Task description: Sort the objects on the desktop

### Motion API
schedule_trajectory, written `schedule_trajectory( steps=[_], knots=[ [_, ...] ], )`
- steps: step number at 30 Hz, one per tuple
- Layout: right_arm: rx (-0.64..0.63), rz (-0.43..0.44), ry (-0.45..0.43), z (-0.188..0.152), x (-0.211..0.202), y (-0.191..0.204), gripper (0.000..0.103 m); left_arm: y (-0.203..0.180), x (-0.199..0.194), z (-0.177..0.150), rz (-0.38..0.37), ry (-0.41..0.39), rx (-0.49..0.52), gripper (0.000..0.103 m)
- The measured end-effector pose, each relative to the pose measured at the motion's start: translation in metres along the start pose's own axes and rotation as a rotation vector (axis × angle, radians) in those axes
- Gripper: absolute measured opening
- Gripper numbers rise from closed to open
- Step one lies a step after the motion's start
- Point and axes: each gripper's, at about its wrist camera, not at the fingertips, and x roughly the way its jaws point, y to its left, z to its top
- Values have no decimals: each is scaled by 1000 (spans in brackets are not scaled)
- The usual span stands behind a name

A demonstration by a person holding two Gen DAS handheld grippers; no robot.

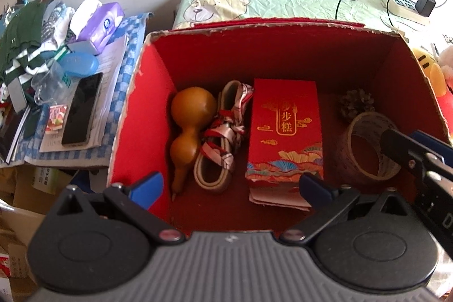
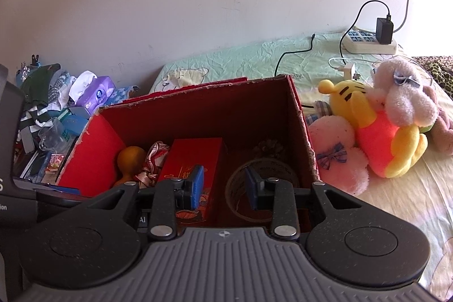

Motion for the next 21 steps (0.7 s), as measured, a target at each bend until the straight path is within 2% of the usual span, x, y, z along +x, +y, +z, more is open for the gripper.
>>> schedule_trajectory(
  steps=[21],
  knots=[
    [-13,-57,51,3,34,1,34,5,30,11,-14,1,-8,102]
  ],
)
